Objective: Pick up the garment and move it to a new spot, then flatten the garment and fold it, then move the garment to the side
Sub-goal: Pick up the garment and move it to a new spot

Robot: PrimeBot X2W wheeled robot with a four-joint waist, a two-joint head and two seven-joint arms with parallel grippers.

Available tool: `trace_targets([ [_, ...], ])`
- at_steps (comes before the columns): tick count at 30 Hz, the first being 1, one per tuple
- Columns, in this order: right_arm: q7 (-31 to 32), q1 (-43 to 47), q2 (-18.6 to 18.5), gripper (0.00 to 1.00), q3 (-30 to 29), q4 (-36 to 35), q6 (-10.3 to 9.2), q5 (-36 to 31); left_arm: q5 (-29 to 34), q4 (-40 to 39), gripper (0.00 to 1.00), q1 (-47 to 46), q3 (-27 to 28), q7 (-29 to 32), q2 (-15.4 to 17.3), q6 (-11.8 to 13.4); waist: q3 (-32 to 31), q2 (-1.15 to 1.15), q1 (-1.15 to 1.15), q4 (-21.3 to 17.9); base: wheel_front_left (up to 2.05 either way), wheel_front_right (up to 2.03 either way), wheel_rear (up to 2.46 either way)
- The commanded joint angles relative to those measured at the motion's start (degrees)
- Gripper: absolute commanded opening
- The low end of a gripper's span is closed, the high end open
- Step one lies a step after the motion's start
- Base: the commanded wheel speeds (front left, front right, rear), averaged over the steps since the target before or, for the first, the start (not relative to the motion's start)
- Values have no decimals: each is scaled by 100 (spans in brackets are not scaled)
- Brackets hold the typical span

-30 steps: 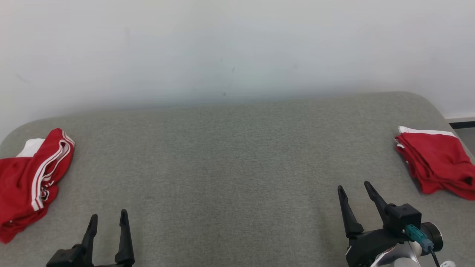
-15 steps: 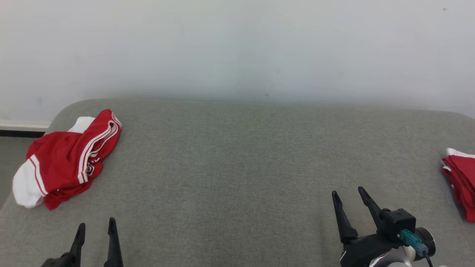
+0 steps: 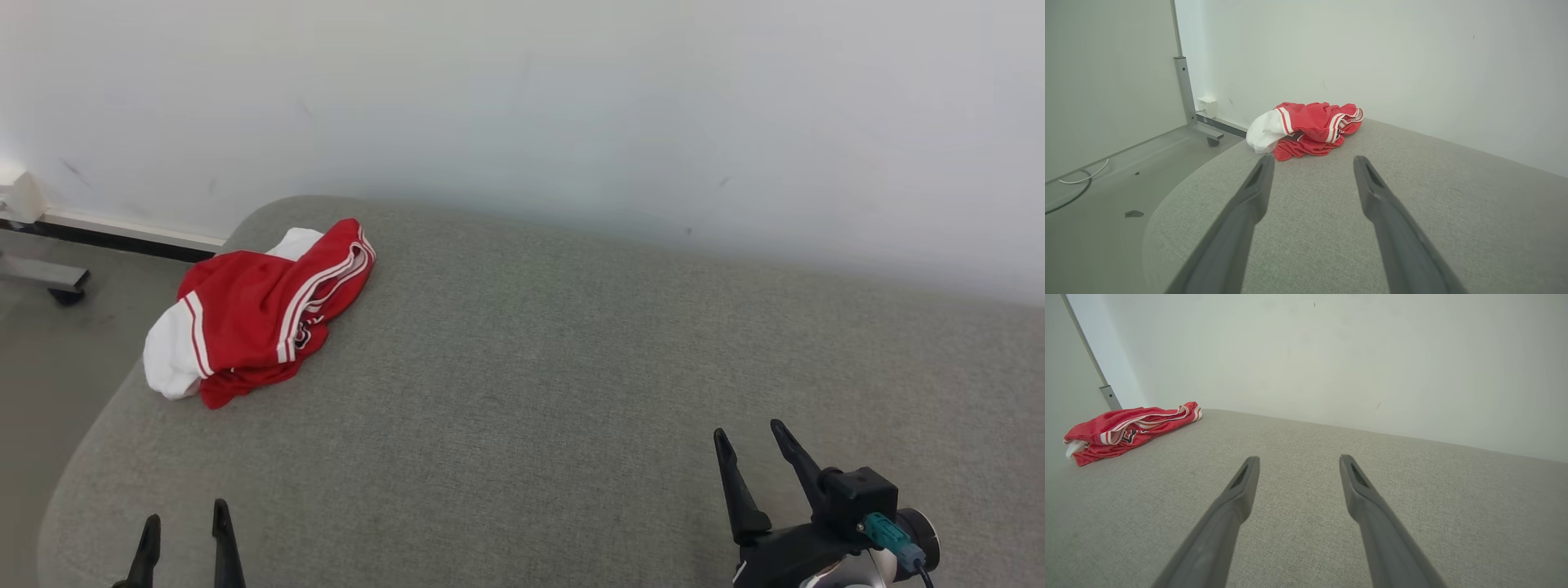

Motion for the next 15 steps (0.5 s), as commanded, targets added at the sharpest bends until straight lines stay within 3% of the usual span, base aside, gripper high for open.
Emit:
trace_targets([
  [1,-27,38,10,100,-2,8,-16,-36,32,-27,100,66,25,-3,0,30,-59,0,0,168,0,0,0],
  [15,-41,55,43,100,4,1,-16,-8,-29,-61,100,190,34,-3,-1,160,-38,0,0,289,0,0,0],
])
